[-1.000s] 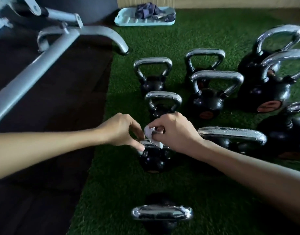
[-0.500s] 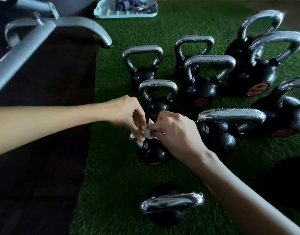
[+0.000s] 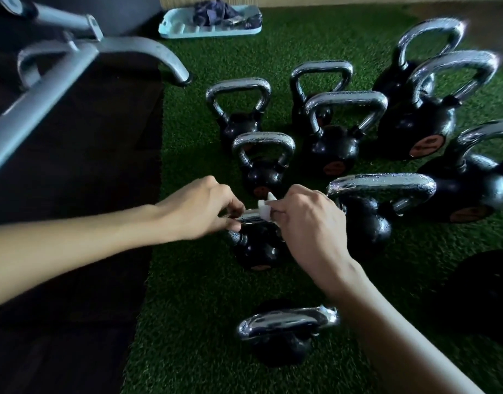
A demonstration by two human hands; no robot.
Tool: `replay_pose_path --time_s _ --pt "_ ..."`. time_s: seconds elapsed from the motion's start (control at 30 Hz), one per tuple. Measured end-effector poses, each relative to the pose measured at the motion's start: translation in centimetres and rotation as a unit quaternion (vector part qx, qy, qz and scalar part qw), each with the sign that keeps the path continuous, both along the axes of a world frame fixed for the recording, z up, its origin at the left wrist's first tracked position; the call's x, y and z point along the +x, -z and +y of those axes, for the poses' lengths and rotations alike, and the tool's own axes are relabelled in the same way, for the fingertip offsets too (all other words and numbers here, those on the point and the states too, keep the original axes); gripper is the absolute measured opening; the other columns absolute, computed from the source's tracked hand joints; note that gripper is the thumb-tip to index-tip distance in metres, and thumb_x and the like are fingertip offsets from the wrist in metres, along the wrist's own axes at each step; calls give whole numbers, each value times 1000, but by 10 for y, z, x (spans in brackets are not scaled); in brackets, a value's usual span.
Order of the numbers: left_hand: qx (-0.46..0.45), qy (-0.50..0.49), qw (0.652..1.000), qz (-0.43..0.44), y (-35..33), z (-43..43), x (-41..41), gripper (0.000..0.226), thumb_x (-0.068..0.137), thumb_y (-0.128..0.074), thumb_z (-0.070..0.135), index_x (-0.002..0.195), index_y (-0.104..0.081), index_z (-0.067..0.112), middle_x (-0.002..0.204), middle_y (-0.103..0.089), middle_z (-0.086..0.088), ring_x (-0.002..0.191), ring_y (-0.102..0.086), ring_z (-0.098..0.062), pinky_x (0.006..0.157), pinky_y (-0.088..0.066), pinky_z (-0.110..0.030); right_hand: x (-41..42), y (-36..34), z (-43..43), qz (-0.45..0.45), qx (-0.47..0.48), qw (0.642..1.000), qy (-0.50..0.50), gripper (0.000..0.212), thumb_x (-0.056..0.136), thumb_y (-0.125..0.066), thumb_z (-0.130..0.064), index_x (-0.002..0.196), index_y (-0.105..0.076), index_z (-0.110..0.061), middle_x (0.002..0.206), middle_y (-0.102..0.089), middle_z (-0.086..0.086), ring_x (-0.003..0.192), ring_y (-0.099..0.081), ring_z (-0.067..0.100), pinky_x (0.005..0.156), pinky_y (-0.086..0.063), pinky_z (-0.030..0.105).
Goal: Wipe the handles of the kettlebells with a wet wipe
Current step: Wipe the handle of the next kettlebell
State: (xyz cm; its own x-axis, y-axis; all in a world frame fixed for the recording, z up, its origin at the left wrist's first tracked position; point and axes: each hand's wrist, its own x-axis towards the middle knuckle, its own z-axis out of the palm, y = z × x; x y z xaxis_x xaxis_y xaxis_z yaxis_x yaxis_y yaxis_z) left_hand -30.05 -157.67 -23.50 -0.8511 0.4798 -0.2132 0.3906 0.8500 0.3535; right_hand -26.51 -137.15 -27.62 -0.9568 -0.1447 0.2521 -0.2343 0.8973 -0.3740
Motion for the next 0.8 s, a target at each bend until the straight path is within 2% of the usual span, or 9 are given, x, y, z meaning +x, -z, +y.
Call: replay_pose_path --time_s 0.1,0.27,0.33,0.4,0.5,0.57,0.6,0.67,0.8 --pt "22 -4 999 38 13 -11 12 38 91 -73 38 127 -71 26 45 -51 20 49 -49 18 51 -39 -9 -1 8 14 -5 -54 999 -3 15 94 -67 -39 104 -78 -40 88 -60 -9 75 -58 15 57 -48 32" --pt "33 -24 996 78 32 -41 22 46 90 -65 56 130 -69 33 61 -67 8 50 -55 6 45 -37 -12 -4 13 0 27 -98 992 -80 22 92 -72 -28 109 -77 -40 88 -62 -11 76 -60 11 57 -52 34" --pt "45 -44 995 83 37 -55 26 47 87 -66 57 128 -70 34 85 -77 11 54 -58 4 45 -38 -11 -9 15 -3 23 -121 986 -110 25 90 -73 -27 111 -77 -39 92 -67 -13 81 -63 8 63 -55 35" --pt "77 -51 992 87 42 -63 30 43 84 -70 54 122 -73 34 110 -76 16 61 -63 2 46 -38 -8 -14 22 1 13 -186 977 -105 26 86 -79 -28 110 -78 -37 93 -73 -14 84 -67 5 68 -57 34" --pt "99 -72 988 95 49 -68 33 40 83 -79 35 122 -74 27 120 -71 14 87 -57 17 56 -37 2 -19 43 13 -45 -295 952 -75 29 79 -85 -22 106 -80 -28 96 -78 -14 88 -70 -4 75 -57 24" --pt "104 -93 986 92 53 -70 34 41 82 -82 30 122 -74 28 113 -70 21 55 -62 4 47 -34 0 -21 55 18 -84 -301 948 -55 27 78 -86 -18 104 -82 -25 98 -78 -13 85 -69 -9 71 -54 16" --pt "105 -101 985 91 55 -71 35 41 82 -81 32 122 -73 30 112 -71 21 42 -54 -1 43 -32 -3 -20 59 19 -101 -312 944 -46 25 79 -86 -18 102 -82 -25 98 -78 -13 79 -68 -11 67 -50 12" --pt "108 -108 984 88 57 -75 35 42 81 -80 37 121 -72 32 112 -73 15 36 -45 -5 39 -29 -5 -19 58 18 -114 -337 934 -41 22 80 -85 -16 100 -82 -25 97 -78 -14 71 -64 -15 62 -43 5" --pt "114 -98 985 90 60 -77 35 41 79 -81 36 120 -73 31 121 -70 13 36 -45 -3 41 -29 -2 -19 56 14 -107 -363 924 -44 22 80 -85 -15 101 -82 -22 97 -78 -13 69 -62 -17 61 -42 4"
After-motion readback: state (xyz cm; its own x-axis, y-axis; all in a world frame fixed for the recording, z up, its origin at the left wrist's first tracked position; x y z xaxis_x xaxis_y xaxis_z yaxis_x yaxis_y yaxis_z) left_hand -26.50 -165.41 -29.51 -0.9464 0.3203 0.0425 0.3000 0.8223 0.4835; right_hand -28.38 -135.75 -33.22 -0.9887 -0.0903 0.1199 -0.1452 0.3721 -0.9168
